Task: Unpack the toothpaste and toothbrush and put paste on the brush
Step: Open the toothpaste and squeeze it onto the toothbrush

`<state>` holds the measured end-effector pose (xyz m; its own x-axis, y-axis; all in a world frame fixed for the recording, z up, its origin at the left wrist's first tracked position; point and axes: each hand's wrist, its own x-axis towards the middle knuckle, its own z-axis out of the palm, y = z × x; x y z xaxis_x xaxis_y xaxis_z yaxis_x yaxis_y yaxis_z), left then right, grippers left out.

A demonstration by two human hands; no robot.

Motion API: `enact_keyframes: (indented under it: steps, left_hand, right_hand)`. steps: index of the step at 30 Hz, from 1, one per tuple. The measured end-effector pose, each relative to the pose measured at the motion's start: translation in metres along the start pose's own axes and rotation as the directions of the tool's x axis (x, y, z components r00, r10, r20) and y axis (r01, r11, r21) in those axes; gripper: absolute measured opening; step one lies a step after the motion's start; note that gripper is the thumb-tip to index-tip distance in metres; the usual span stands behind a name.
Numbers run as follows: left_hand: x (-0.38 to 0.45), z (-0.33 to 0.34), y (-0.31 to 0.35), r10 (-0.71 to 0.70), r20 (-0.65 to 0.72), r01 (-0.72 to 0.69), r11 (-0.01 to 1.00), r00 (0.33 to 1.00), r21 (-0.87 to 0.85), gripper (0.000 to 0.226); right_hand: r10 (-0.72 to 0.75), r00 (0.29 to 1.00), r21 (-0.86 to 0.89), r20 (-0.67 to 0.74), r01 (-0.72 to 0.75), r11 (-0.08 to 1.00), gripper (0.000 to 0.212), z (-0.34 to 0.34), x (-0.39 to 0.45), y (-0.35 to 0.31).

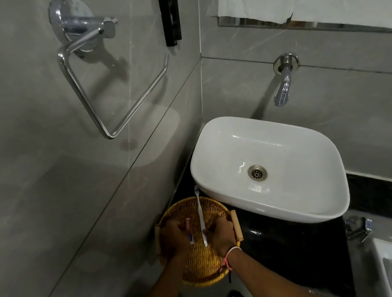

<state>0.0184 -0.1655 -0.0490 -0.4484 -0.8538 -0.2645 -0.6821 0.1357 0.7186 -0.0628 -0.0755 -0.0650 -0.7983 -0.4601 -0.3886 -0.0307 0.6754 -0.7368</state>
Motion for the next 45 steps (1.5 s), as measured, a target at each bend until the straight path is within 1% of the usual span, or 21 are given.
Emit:
enact_keyframes:
  steps: [3, 9, 13, 17, 20, 22, 25, 28, 36, 39, 41, 42, 43, 44, 45]
  left_hand:
    - [0.0, 0.0, 0.0, 0.002, -0.004, -0.002, 1.0, 1.0, -0.006, 0.019]
    - [0.0, 0.0, 0.003, -0.052, -0.016, 0.051, 0.998, 0.999, -0.027, 0.02]
    - [0.002, 0.001, 0.002, -0.067, -0.008, 0.067, 0.998, 0.998, -0.019, 0.021]
    - [0.006, 0.0, 0.004, -0.117, 0.04, 0.118, 0.992, 0.992, -0.034, 0.023]
    - [0.011, -0.004, 0.004, -0.168, 0.101, 0.174, 0.983, 0.981, -0.052, 0.031]
    - [0.013, -0.005, 0.003, -0.187, 0.123, 0.196, 0.978, 0.975, -0.067, 0.028]
    - [0.009, -0.003, 0.0, -0.177, 0.128, 0.182, 0.983, 0.976, -0.022, 0.025]
    - [-0.001, -0.002, 0.003, -0.163, 0.083, 0.163, 0.987, 0.983, 0.014, 0.03]
    - [-0.016, -0.006, 0.005, -0.022, -0.019, 0.023, 0.998, 1.0, 0.061, 0.029]
    - [-0.021, -0.008, 0.003, 0.108, -0.008, -0.107, 0.99, 0.994, 0.094, 0.03]
    - [-0.025, -0.012, 0.001, 0.265, -0.014, -0.256, 0.942, 0.964, 0.218, 0.021]
    - [-0.026, -0.015, -0.001, 0.321, 0.06, -0.325, 0.9, 0.945, 0.293, 0.029]
    - [-0.027, -0.019, -0.001, 0.351, 0.159, -0.385, 0.837, 0.923, 0.389, 0.048]
    - [-0.025, -0.023, -0.002, 0.396, 0.195, -0.439, 0.756, 0.898, 0.485, 0.066]
    - [-0.024, -0.028, -0.001, 0.438, 0.221, -0.482, 0.675, 0.871, 0.559, 0.08]
  right_hand:
    - [0.005, 1.0, 0.002, 0.021, -0.006, 1.0, 0.014, 0.0, 0.002, -0.001]
    - [0.018, 0.999, 0.017, 0.036, -0.018, 1.0, 0.015, -0.001, 0.002, -0.003]
    - [0.015, 0.998, -0.003, 0.061, -0.015, 1.0, 0.015, -0.003, 0.002, -0.004]
    - [0.035, 0.994, -0.007, 0.1, -0.034, 0.999, 0.015, -0.004, 0.001, -0.004]
    - [0.028, 0.993, -0.017, 0.114, -0.026, 1.0, 0.016, -0.005, 0.001, -0.003]
    - [0.032, 0.993, -0.013, 0.115, -0.031, 0.999, 0.016, -0.005, 0.001, -0.003]
    - [0.039, 0.993, -0.009, 0.114, -0.039, 0.999, 0.017, -0.007, 0.0, -0.004]
    - [0.032, 0.992, -0.016, 0.126, -0.03, 0.999, 0.016, -0.008, -0.001, -0.005]
    - [0.013, 0.993, -0.046, 0.113, -0.008, 0.999, 0.017, -0.01, -0.004, -0.006]
    - [-0.04, 0.995, -0.126, 0.088, 0.051, 0.991, 0.018, -0.012, -0.009, -0.009]
    - [-0.105, 0.991, -0.22, 0.082, 0.121, 0.968, 0.021, -0.013, -0.013, -0.012]
    - [-0.146, 0.985, -0.279, 0.087, 0.165, 0.946, 0.025, -0.014, -0.016, -0.014]
    - [-0.194, 0.977, -0.335, 0.092, 0.214, 0.918, 0.034, -0.015, -0.018, -0.015]
    - [-0.236, 0.966, -0.388, 0.106, 0.258, 0.885, 0.044, -0.016, -0.02, -0.016]
    - [-0.277, 0.953, -0.442, 0.119, 0.301, 0.845, 0.054, -0.019, -0.023, -0.018]
